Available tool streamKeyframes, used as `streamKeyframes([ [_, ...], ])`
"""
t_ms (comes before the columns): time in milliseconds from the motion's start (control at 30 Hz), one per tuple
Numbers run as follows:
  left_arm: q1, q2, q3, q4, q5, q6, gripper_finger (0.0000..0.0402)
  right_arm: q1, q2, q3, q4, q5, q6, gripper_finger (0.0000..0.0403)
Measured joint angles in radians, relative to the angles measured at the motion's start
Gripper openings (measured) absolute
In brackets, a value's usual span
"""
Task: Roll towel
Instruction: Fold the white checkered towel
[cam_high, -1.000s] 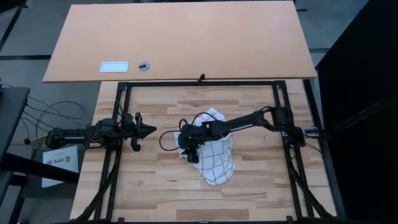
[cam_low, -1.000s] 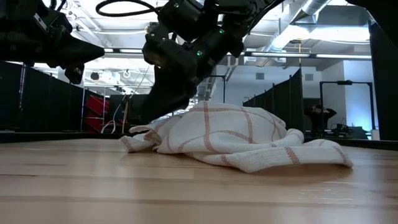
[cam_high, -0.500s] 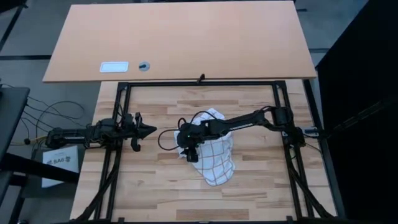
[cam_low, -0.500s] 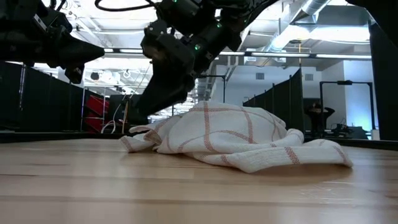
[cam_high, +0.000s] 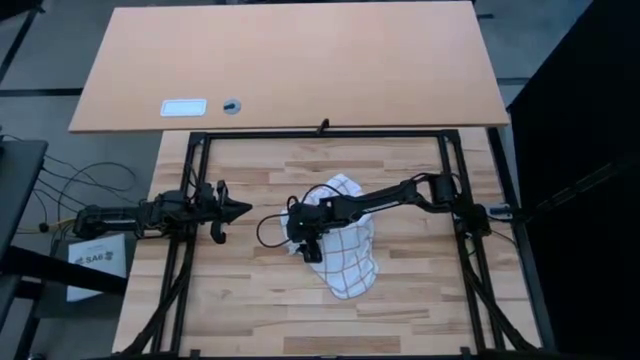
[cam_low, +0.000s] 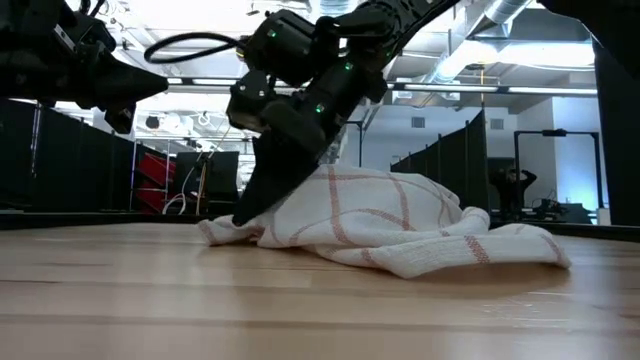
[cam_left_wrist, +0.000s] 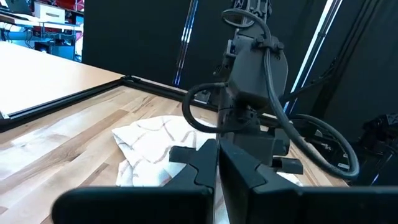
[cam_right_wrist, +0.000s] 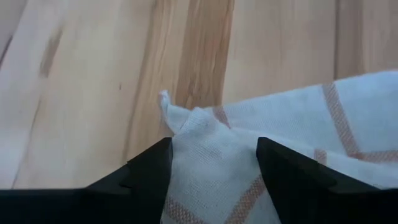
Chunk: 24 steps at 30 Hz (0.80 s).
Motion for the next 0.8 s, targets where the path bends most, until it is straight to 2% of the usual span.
streamKeyframes([
  [233, 0.0, 0.0, 0.0, 0.0, 0.0, 0.001, 0.0, -0.001, 0.001, 0.016, -0.015, 0.015, -0.007, 0.0156],
  [467, 0.0, 0.0, 0.0, 0.0, 0.0, 0.024, 0.0, -0.006, 0.001, 0.016, -0.075, 0.015, -0.043, 0.0076],
  [600, 0.0, 0.0, 0.0, 0.0, 0.0, 0.023, 0.0, -0.02, 0.001, 0.016, -0.079, -0.007, -0.046, 0.0014],
  [800, 0.0, 0.0, 0.0, 0.0, 0.0, 0.022, 0.0, -0.031, -0.027, 0.035, -0.086, -0.024, -0.021, 0.0002],
])
